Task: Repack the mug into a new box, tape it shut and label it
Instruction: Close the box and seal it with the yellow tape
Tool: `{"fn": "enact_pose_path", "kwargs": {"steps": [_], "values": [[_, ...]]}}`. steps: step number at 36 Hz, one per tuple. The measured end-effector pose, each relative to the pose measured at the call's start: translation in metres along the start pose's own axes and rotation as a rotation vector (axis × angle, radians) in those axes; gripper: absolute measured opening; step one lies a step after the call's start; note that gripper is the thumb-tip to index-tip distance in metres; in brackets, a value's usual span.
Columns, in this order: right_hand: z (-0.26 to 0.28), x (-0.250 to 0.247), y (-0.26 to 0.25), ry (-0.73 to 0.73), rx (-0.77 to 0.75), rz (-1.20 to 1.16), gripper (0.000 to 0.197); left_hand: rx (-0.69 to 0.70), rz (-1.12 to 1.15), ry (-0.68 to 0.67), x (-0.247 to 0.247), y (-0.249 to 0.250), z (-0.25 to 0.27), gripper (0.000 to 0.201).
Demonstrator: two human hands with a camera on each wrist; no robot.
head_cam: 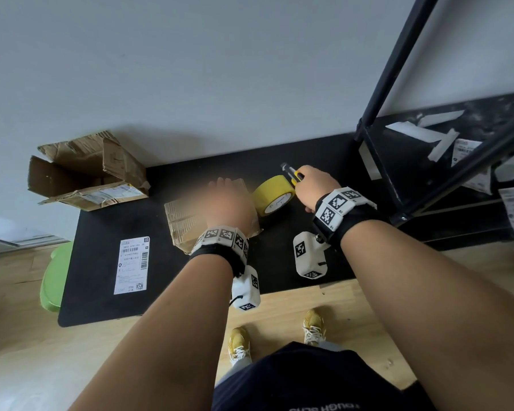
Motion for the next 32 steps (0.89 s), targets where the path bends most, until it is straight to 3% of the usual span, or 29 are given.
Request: {"fn": "enact_pose_path", "kwargs": {"steps": [5, 11, 18, 23, 26, 32], "values": [[-0.012, 0.020, 0.030, -0.050, 0.120, -0.051, 0.056, -0.030, 0.062, 0.103, 0.004, 0.002, -0.002, 0.063], [-0.021, 0.049, 0.051, -0.111, 0.235, 0.076, 0.046, -0.003, 0.013, 0.197, 0.013, 0.002, 0.000, 0.069], [-0.033, 0.073, 0.066, -0.070, 0.131, 0.176, 0.040, 0.008, -0.036, 0.251, 0.018, 0.002, 0.000, 0.068], [-0.039, 0.078, 0.068, -0.081, 0.103, 0.196, 0.052, 0.032, -0.050, 0.287, 0.021, 0.001, 0.001, 0.067], [-0.042, 0.072, 0.063, -0.067, 0.069, 0.186, 0.047, 0.023, -0.041, 0.296, 0.020, 0.002, 0.001, 0.066], [-0.048, 0.030, 0.024, 0.225, -0.131, -0.038, 0.038, 0.010, -0.018, 0.309, 0.017, 0.004, 0.003, 0.067]]}}
Point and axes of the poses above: each hand's wrist, its own z-axis away from the middle knuckle, its own x-axis out of the palm, y = z × x, the point moved 4 cm from there along -z, towards the middle knuckle, and after that the axes turned 2 degrees about z, right-handed, at the moved point
